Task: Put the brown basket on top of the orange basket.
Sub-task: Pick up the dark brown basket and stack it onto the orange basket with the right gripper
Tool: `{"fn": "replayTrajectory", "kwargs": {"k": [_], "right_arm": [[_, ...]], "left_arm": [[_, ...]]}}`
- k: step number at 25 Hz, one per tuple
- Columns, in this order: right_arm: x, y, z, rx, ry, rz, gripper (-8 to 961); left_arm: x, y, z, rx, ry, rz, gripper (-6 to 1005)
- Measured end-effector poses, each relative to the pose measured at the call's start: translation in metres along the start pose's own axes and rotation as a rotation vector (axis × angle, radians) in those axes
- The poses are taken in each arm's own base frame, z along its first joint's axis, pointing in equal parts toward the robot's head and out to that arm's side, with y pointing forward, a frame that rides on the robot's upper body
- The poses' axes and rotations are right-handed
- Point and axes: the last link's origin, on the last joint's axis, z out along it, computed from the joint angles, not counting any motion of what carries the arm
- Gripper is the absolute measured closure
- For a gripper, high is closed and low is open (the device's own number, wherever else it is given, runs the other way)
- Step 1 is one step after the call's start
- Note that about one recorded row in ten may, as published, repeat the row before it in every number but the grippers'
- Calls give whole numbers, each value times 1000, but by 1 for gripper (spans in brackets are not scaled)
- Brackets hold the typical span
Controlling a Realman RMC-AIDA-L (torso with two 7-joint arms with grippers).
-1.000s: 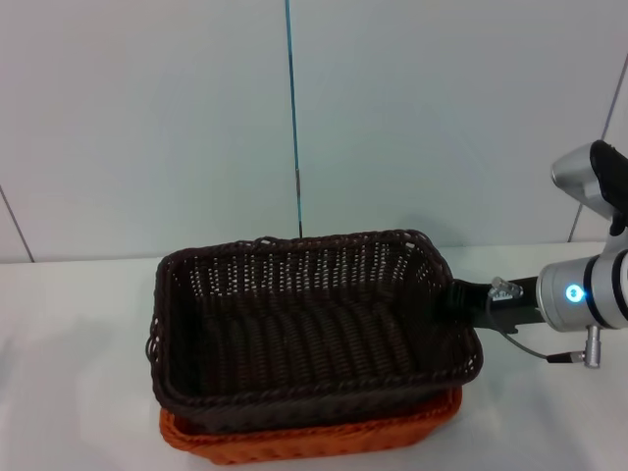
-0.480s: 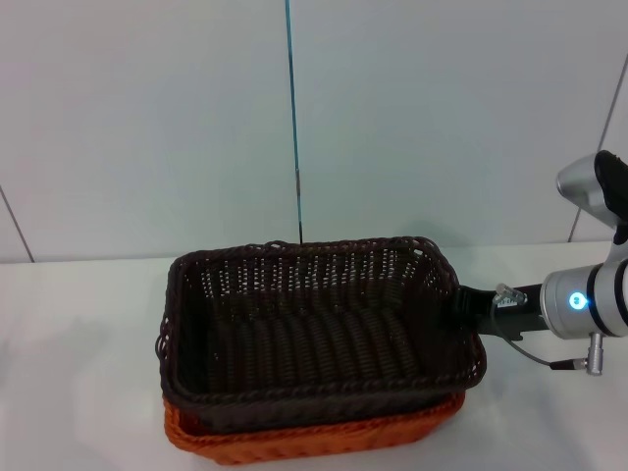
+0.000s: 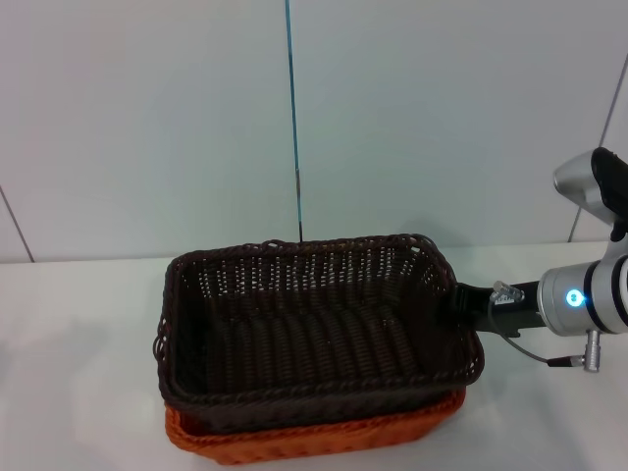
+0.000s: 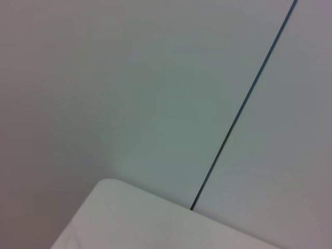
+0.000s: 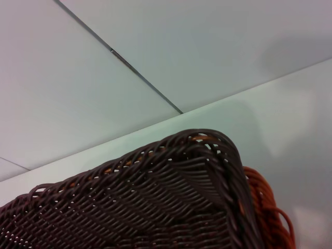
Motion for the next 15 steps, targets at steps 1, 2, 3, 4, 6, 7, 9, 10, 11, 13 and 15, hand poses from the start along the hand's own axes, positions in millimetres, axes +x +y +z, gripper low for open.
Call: {"fn": "replayTrajectory", "kwargs": {"k": [1, 2, 3, 4, 6, 7, 9, 10, 11, 13, 15], "right_arm": [[0, 0, 0, 0, 0, -1, 759], [0, 0, 0, 0, 0, -1, 758], [0, 0, 0, 0, 0, -1, 758], [0, 0, 0, 0, 0, -2, 758], [0, 0, 0, 0, 0, -4, 758], [0, 0, 0, 0, 0, -5, 757], [0, 0, 0, -1, -2, -5, 757], [-1, 0, 1, -1, -3, -4, 757], [-1, 1, 1, -2, -5, -2, 756], [-2, 2, 1, -4, -7, 0, 756], [-2, 3, 1, -5, -8, 3, 732]], "left_arm": [[0, 0, 0, 0, 0, 0, 123], [0, 0, 0, 0, 1, 0, 123], [1, 0, 0, 0, 1, 1, 123], [1, 0, 0, 0, 1, 1, 123], [1, 0, 0, 1, 1, 1, 123], [1, 0, 0, 1, 1, 2, 123], [0, 0, 0, 1, 1, 1, 123], [0, 0, 0, 1, 1, 1, 123], [0, -1, 0, 1, 1, 1, 123], [0, -1, 0, 2, 0, 1, 123], [0, -1, -1, 3, 0, 1, 123]]}}
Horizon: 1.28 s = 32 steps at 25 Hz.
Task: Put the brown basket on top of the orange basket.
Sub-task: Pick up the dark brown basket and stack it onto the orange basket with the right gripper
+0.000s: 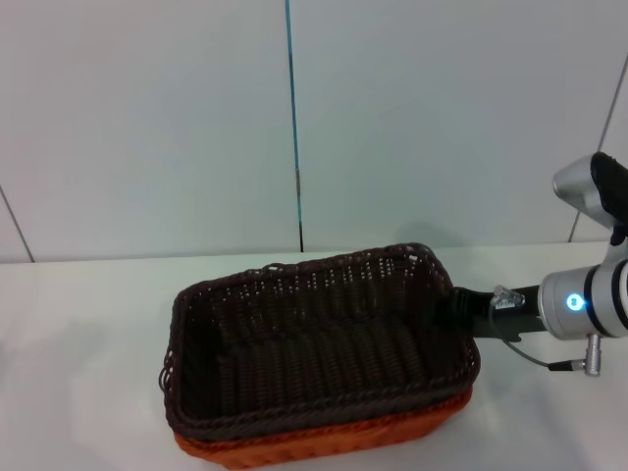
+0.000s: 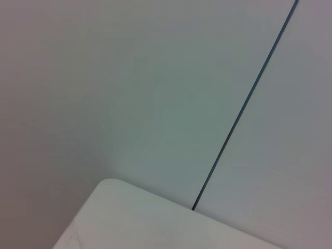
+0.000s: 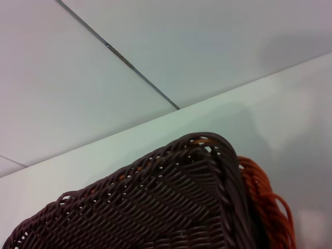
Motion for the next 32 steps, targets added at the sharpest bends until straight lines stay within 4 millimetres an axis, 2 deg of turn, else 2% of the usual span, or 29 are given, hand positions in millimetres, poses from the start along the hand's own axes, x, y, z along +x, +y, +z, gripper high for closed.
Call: {"fn": "replayTrajectory", "kwargs": {"k": [9, 16, 28, 32], "right_arm": [[-3, 5, 3, -10, -5, 5, 591], [-5, 6, 7, -17, -10, -18, 586], [-4, 3, 11, -18, -6, -43, 471], [-4, 3, 11, -18, -9, -44, 385]], "left_arm": [[-1, 1, 0, -1, -1, -2, 123], [-3, 0, -1, 3, -3, -4, 123], [-4, -2, -2, 11, -3, -6, 124], [-4, -3, -2, 11, -3, -6, 124]]}}
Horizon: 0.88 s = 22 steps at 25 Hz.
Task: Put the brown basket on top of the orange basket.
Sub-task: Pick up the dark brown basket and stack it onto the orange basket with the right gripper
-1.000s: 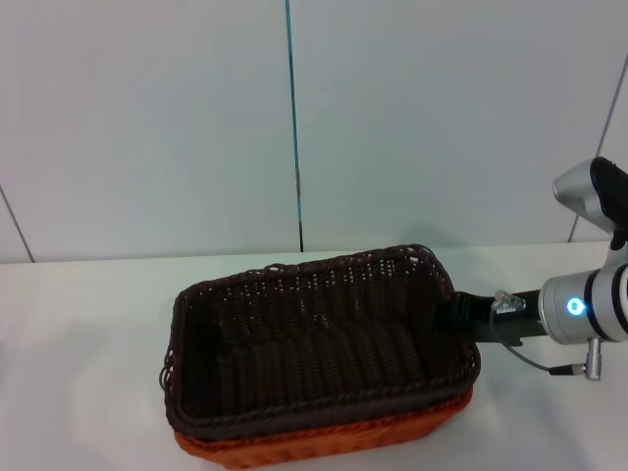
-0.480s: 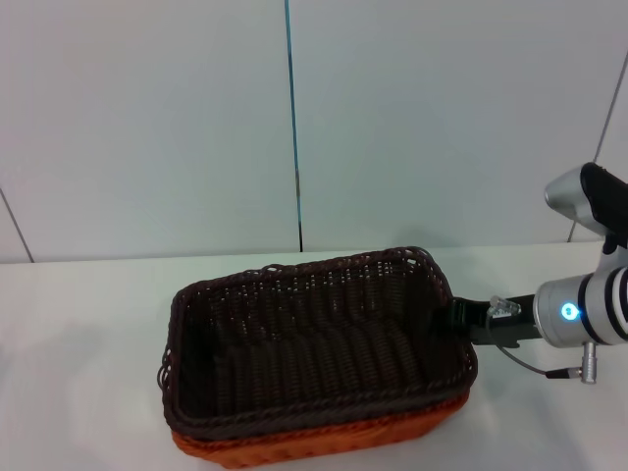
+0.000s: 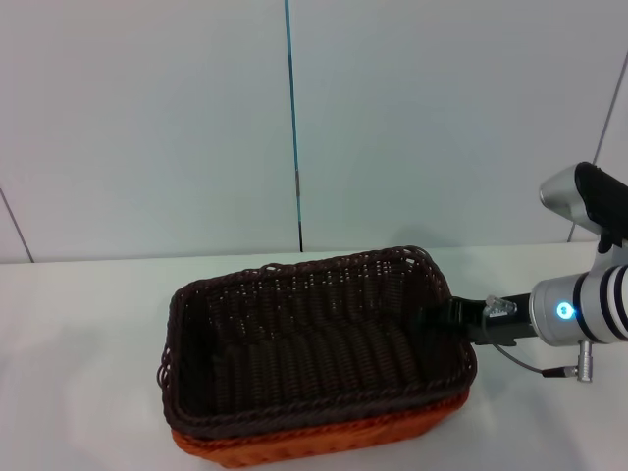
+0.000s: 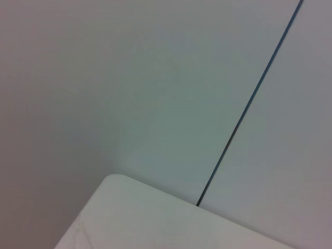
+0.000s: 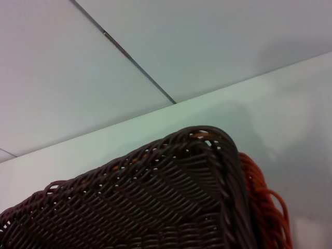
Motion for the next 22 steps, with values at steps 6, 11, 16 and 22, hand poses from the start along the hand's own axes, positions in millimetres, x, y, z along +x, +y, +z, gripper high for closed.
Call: {"fn": "replayTrajectory", "kwargs": {"k": [6, 11, 16, 22], "right_arm": [[0, -3, -2, 14, -12, -3, 288], [3, -9, -8, 34, -26, -18, 249], [7, -13, -16, 49, -24, -26, 224], [8, -11, -22, 54, -35, -25, 225]], "left_arm": [[0, 1, 1, -2, 1, 0, 124], [1, 2, 1, -5, 1, 1, 124], [1, 2, 1, -7, 1, 1, 124], [0, 2, 1, -5, 0, -1, 124]]}}
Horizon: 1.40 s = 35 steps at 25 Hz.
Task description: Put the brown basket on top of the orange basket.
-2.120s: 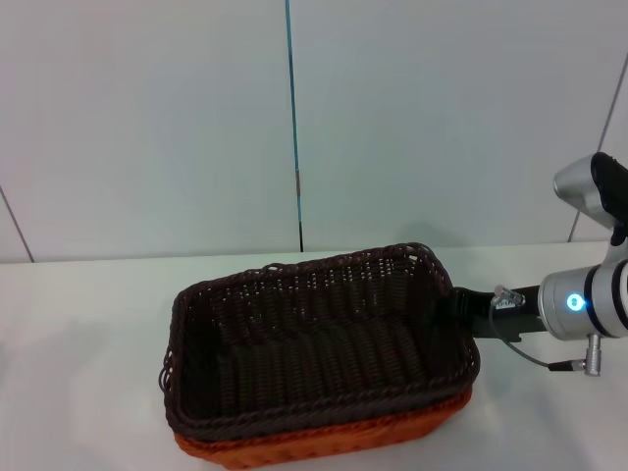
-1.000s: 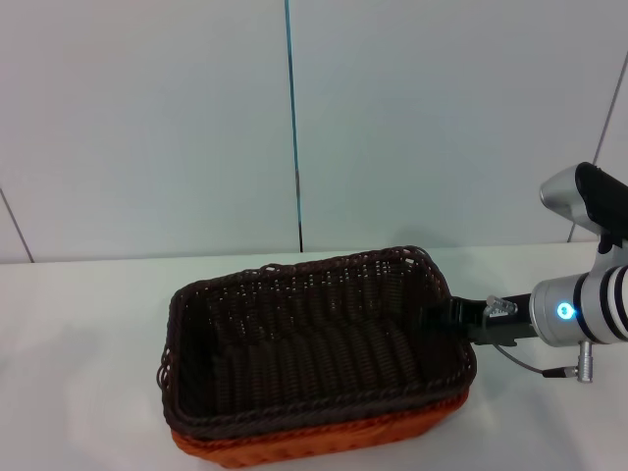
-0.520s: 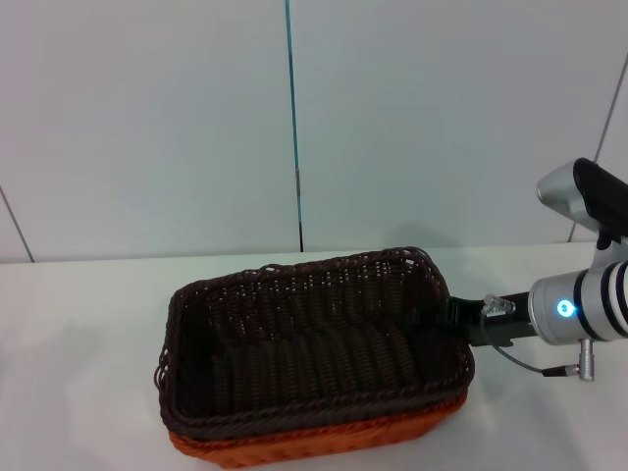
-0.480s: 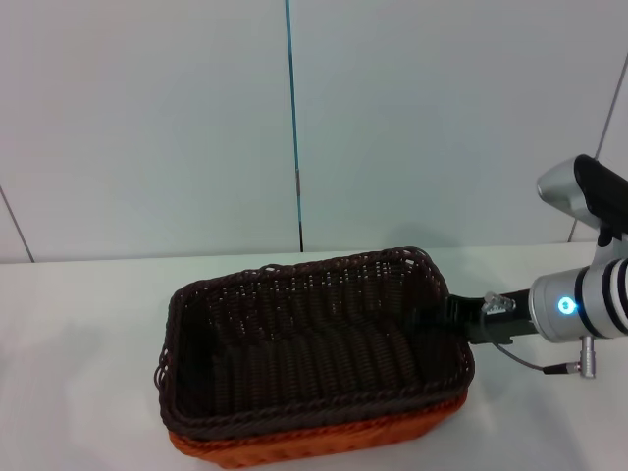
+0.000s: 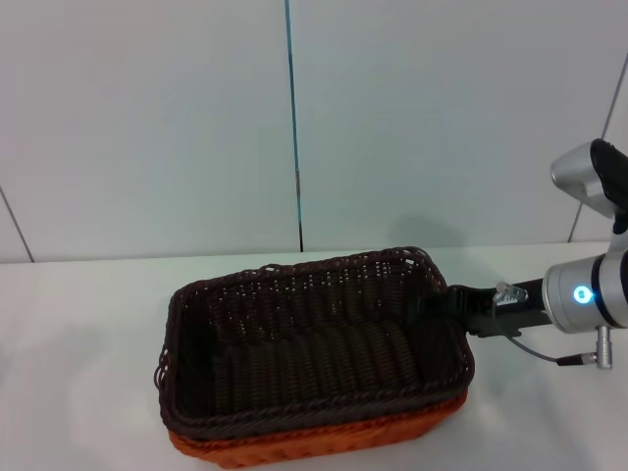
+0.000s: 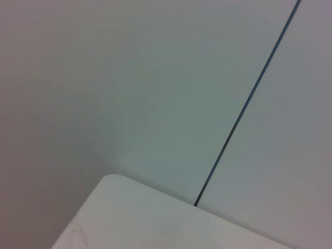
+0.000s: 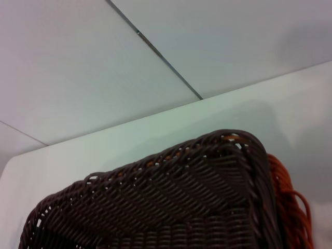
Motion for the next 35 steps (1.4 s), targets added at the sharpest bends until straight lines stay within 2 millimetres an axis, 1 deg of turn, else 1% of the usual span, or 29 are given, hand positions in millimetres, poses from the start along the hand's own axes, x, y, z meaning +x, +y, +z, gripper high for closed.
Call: {"fn": "replayTrajectory", "kwargs": {"k": [14, 19, 24, 29, 35], "right_arm": [[2, 11, -11, -23, -2, 9, 227], [9, 10, -21, -19, 24, -5, 227], [23, 9, -40, -9, 92, -31, 228], [38, 11, -63, 53, 248, -70, 229], [45, 24, -81, 106, 403, -104, 230]], "left_arm": [[-2, 2, 0, -7, -2, -10, 124], [-2, 4, 1, -11, 0, -14, 124], [-2, 6, 2, -14, 4, -17, 124], [-1, 9, 5, -19, 7, -19, 124], [1, 15, 8, -32, 24, -29, 124]]}}
